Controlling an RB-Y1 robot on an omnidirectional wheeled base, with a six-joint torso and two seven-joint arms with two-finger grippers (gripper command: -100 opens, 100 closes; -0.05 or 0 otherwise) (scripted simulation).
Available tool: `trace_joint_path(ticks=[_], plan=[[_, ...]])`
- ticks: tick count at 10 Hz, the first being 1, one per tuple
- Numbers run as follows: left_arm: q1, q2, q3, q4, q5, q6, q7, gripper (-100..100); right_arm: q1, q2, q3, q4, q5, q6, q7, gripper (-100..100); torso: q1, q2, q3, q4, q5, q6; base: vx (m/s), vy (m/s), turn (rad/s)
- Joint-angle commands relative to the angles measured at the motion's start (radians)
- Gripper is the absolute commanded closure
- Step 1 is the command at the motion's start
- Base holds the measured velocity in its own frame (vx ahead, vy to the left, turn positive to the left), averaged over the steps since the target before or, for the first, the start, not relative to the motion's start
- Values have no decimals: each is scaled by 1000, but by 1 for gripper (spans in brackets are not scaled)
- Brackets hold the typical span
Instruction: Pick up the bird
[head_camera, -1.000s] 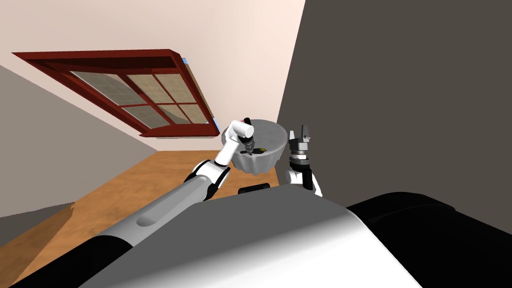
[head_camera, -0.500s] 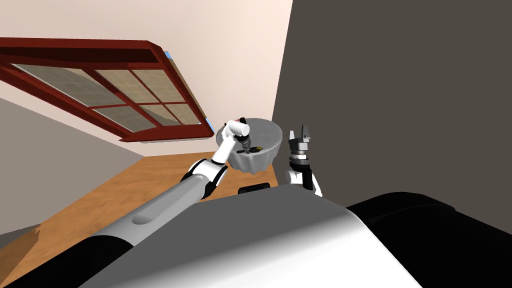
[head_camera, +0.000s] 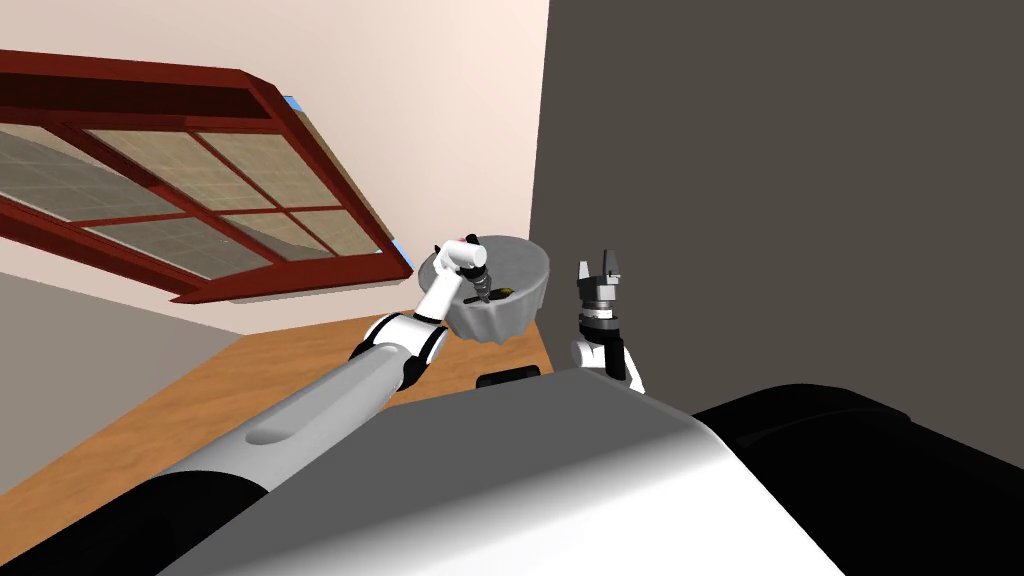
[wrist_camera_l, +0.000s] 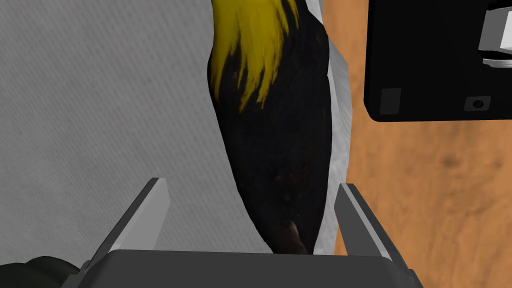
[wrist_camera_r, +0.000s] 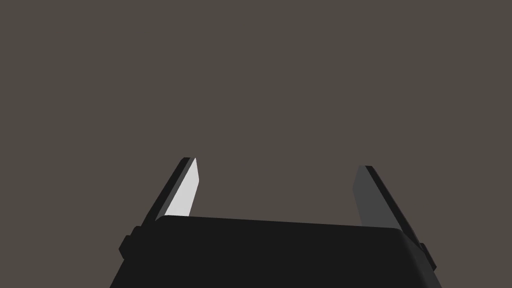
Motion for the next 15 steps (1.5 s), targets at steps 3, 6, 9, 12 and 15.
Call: trace_joint_path(ticks=[3, 6, 9, 12, 15], plan=[[-25, 51, 53, 90, -9, -53, -29, -100, 0, 0, 0, 0, 0, 0, 0, 0, 1, -1, 0, 0, 0, 0, -72, 10, -194], [-36, 74, 77, 163, -14, -80, -43, -100, 0, 0, 0, 0, 0, 0, 0, 0, 0, -2, -1, 0, 0, 0, -59, -2, -169], [-60, 120, 125, 256, -24, -136, -71, -100, 0, 0, 0, 0, 0, 0, 0, 0, 0, -1, -1, 0, 0, 0, -72, -7, -197], [-54, 111, 115, 244, -21, -129, -69, 100, 0, 0, 0, 0, 0, 0, 0, 0, 1, -5, -3, -1, 0, 0, -15, 0, -14], [-54, 111, 115, 243, -21, -129, -68, 100, 0, 0, 0, 0, 0, 0, 0, 0, 1, -6, -3, -1, 0, 0, 0, 0, 0]])
